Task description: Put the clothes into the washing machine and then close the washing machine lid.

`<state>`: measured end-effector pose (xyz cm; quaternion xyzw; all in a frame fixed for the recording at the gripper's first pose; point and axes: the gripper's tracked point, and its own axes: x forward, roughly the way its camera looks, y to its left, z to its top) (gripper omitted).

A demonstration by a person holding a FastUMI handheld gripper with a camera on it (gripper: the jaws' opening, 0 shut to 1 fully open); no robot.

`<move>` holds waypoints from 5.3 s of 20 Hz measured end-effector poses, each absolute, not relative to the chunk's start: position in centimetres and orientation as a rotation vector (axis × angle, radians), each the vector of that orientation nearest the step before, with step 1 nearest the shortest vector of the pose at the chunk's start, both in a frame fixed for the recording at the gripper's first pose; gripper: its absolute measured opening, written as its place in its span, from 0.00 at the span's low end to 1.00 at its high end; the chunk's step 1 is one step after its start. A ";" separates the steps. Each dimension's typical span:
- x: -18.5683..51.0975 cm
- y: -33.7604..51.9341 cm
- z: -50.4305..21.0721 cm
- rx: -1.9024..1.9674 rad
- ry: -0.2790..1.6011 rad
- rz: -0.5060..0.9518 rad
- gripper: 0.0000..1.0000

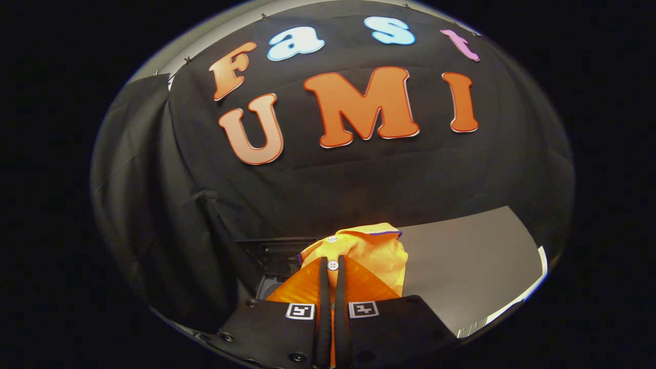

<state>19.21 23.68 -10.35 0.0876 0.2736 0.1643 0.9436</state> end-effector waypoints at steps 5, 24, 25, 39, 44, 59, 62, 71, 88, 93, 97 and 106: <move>18.3 30.4 -11.9 0.183 0.589 0.443 0.11; 21.8 41.4 -30.6 0.191 0.825 0.516 0.11; 21.8 41.6 -31.4 0.193 0.831 0.509 0.11; 21.3 40.9 -42.9 0.155 0.963 0.429 0.11; 20.3 40.6 -46.8 0.125 1.038 0.395 0.11; 19.1 40.3 -53.1 0.022 1.181 0.325 0.11; 19.3 40.7 -53.0 0.036 1.165 0.333 0.20; 18.8 38.9 -52.3 -0.032 1.128 0.272 0.99; 21.0 37.4 -33.8 0.010 0.817 0.269 0.99; 24.5 39.2 -25.4 0.006 0.674 0.299 0.99; 27.5 39.8 -21.8 0.003 0.613 0.299 0.99; 33.6 40.2 -19.9 -0.004 0.529 0.276 0.99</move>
